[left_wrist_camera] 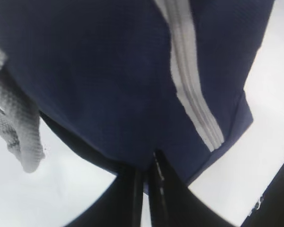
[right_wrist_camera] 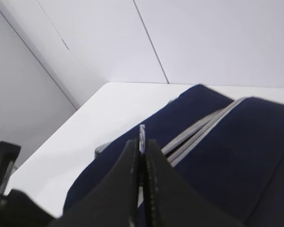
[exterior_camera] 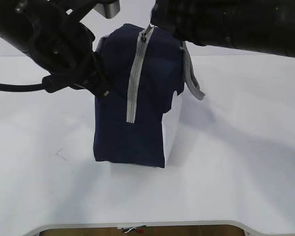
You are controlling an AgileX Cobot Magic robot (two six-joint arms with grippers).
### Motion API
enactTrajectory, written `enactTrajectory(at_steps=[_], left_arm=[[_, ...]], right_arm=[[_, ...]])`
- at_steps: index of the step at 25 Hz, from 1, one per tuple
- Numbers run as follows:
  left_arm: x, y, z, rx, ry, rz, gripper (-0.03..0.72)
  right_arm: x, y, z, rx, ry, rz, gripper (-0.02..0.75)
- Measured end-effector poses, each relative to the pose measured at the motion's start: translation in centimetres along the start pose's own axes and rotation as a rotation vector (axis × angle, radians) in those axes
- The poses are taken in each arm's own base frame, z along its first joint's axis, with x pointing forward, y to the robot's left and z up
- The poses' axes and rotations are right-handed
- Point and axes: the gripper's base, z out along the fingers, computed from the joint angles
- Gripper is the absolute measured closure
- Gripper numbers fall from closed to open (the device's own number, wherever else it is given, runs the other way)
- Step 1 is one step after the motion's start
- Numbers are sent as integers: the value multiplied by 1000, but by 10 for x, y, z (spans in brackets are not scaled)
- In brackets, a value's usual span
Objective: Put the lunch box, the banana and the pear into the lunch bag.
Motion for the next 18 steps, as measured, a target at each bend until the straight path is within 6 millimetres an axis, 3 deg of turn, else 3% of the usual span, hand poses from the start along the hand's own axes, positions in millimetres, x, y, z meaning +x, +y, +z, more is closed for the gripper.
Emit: enactTrajectory(at_steps=[18], left_arm=[[4,1,-4,-12,38,17,695]], right_arm=[[-23,-7,43,129,23,-100,726]])
